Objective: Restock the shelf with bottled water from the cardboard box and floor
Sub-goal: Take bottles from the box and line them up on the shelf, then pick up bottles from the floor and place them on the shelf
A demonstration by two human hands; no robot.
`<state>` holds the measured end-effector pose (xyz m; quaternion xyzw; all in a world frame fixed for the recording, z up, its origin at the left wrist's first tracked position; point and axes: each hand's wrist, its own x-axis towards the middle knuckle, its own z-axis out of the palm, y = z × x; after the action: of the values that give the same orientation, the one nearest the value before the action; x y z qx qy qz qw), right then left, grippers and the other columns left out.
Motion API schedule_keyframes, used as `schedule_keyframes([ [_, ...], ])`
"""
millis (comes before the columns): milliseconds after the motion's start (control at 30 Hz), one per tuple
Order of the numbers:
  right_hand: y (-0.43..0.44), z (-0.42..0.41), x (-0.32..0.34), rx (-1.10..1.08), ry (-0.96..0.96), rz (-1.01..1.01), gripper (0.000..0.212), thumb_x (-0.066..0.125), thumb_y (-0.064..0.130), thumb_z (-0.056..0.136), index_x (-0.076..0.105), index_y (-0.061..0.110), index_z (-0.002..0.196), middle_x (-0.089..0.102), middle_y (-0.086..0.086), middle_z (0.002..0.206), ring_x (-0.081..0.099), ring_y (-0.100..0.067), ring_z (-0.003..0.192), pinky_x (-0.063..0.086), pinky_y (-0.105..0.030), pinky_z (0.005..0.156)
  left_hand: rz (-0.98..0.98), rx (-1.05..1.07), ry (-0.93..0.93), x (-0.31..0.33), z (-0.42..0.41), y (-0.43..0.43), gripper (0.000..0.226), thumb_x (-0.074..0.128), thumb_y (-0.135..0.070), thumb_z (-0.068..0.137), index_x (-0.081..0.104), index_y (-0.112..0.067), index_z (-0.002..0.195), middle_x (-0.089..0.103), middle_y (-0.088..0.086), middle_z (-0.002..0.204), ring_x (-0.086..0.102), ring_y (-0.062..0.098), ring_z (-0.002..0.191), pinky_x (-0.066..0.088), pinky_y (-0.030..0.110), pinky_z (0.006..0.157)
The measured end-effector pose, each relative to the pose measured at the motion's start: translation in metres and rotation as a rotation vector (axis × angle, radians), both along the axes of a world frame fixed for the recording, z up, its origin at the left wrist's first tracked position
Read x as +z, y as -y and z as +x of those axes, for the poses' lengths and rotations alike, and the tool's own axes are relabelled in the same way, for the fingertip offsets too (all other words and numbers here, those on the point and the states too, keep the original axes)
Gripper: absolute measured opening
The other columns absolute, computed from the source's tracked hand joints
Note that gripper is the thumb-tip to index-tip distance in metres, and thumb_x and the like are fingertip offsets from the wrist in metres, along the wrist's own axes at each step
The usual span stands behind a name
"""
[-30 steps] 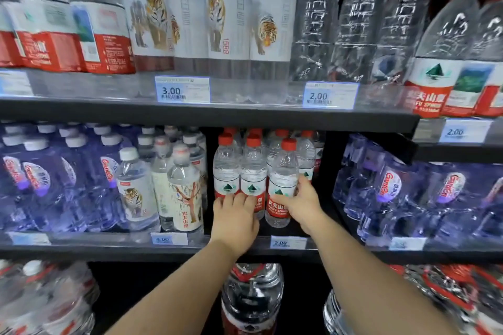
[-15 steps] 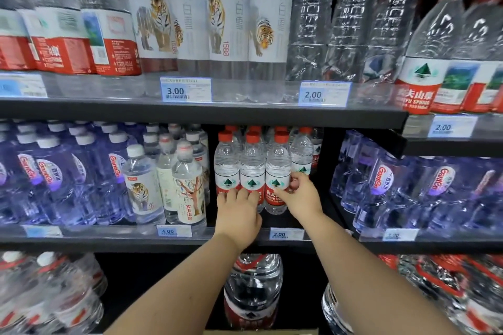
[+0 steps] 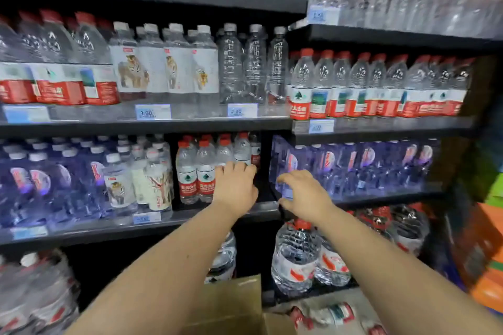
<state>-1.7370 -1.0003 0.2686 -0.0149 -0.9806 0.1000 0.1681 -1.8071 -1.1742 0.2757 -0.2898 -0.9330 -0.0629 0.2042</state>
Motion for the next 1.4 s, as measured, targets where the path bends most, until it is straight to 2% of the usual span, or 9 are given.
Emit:
schedule_keyframes([
  [133, -0.027, 0.085, -0.007, -0.077, 0.024, 0.061, 0.049, 0.069, 0.031, 0.080, 0.056, 0.017, 0.125, 0.058, -0.007, 0.119, 0.046, -0.031, 0.116, 0.044, -0.043, 0.095, 0.018, -0.106, 0.017, -0.014, 0.064, -0.031, 0.043, 0.052, -0.033, 0.085, 0.050, -0.022, 0.126, 0.053, 0.005, 0.121, 0.045, 0.032, 0.117, 0.033, 0.044, 0.097],
  [267, -0.051, 0.159, -0.023, -0.178, 0.038, 0.083, 0.052, 0.069, 0.034, 0.081, 0.055, 0.016, 0.128, 0.057, -0.008, 0.120, 0.047, -0.031, 0.115, 0.043, -0.039, 0.096, -0.057, -0.221, 0.058, -0.042, 0.122, -0.062, 0.045, 0.053, -0.035, 0.087, 0.048, -0.019, 0.129, 0.052, 0.007, 0.123, 0.044, 0.033, 0.115, 0.034, 0.047, 0.097],
  [500, -0.088, 0.215, -0.112, -0.285, 0.238, -0.005, 0.054, 0.066, 0.029, 0.083, 0.051, 0.019, 0.133, 0.053, -0.010, 0.132, 0.043, -0.032, 0.123, 0.039, -0.041, 0.103, -0.217, -0.373, 0.178, -0.134, 0.164, -0.104, 0.043, 0.048, -0.035, 0.089, 0.047, -0.022, 0.130, 0.052, 0.006, 0.125, 0.044, 0.031, 0.116, 0.034, 0.045, 0.096],
  [800, -0.128, 0.199, -0.231, -0.440, 0.355, -0.256, 0.049, 0.066, 0.026, 0.081, 0.055, 0.018, 0.128, 0.054, -0.008, 0.129, 0.044, -0.033, 0.124, 0.038, -0.036, 0.102, -0.345, -0.375, 0.432, -0.249, 0.138, -0.155, 0.047, 0.050, -0.036, 0.090, 0.043, -0.024, 0.135, 0.048, 0.005, 0.133, 0.038, 0.032, 0.125, 0.029, 0.047, 0.104],
  [933, -0.136, 0.173, -0.287, -0.432, 0.473, -0.279, 0.050, 0.064, 0.029, 0.084, 0.051, 0.020, 0.132, 0.050, -0.006, 0.136, 0.039, -0.030, 0.129, 0.034, -0.034, 0.104, -0.388, -0.309, 0.521, -0.308, 0.119, -0.157, 0.054, 0.050, -0.032, 0.086, 0.039, -0.026, 0.139, 0.046, 0.005, 0.136, 0.040, 0.031, 0.124, 0.030, 0.044, 0.102],
  [1000, -0.139, 0.156, -0.316, -0.413, 0.528, -0.308, 0.050, 0.063, 0.031, 0.085, 0.051, 0.023, 0.132, 0.050, -0.005, 0.135, 0.041, -0.029, 0.128, 0.038, -0.036, 0.103, -0.413, -0.278, 0.576, -0.336, 0.107, -0.157, 0.058, 0.050, -0.032, 0.086, 0.035, -0.026, 0.141, 0.041, 0.003, 0.142, 0.038, 0.030, 0.126, 0.028, 0.044, 0.105],
  [1100, -0.143, 0.126, -0.359, -0.386, 0.609, -0.287, 0.051, 0.060, 0.032, 0.086, 0.048, 0.024, 0.135, 0.049, -0.003, 0.135, 0.040, -0.027, 0.127, 0.040, -0.037, 0.101, -0.424, -0.260, 0.622, -0.373, 0.085, -0.165, 0.062, 0.053, -0.030, 0.087, 0.030, -0.027, 0.145, 0.034, 0.001, 0.147, 0.033, 0.029, 0.132, 0.024, 0.045, 0.110],
  [1200, -0.150, 0.099, -0.399, -0.362, 0.637, -0.271, 0.053, 0.059, 0.029, 0.087, 0.045, 0.025, 0.137, 0.047, -0.002, 0.140, 0.038, -0.026, 0.129, 0.039, -0.037, 0.104, -0.392, -0.237, 0.648, -0.408, 0.062, -0.178, 0.052, 0.055, -0.029, 0.087, 0.039, -0.027, 0.137, 0.042, 0.001, 0.138, 0.033, 0.027, 0.130, 0.024, 0.044, 0.111],
  [1400, -0.172, 0.055, -0.467, -0.331, 0.706, -0.220, 0.056, 0.060, 0.023, 0.086, 0.042, 0.031, 0.139, 0.041, 0.002, 0.144, 0.031, -0.023, 0.135, 0.032, -0.035, 0.107, -0.454, -0.158, 0.674, -0.458, 0.037, -0.218, 0.043, 0.053, -0.029, 0.089, 0.043, -0.021, 0.131, 0.047, 0.006, 0.132, 0.039, 0.028, 0.122, 0.031, 0.041, 0.102],
])
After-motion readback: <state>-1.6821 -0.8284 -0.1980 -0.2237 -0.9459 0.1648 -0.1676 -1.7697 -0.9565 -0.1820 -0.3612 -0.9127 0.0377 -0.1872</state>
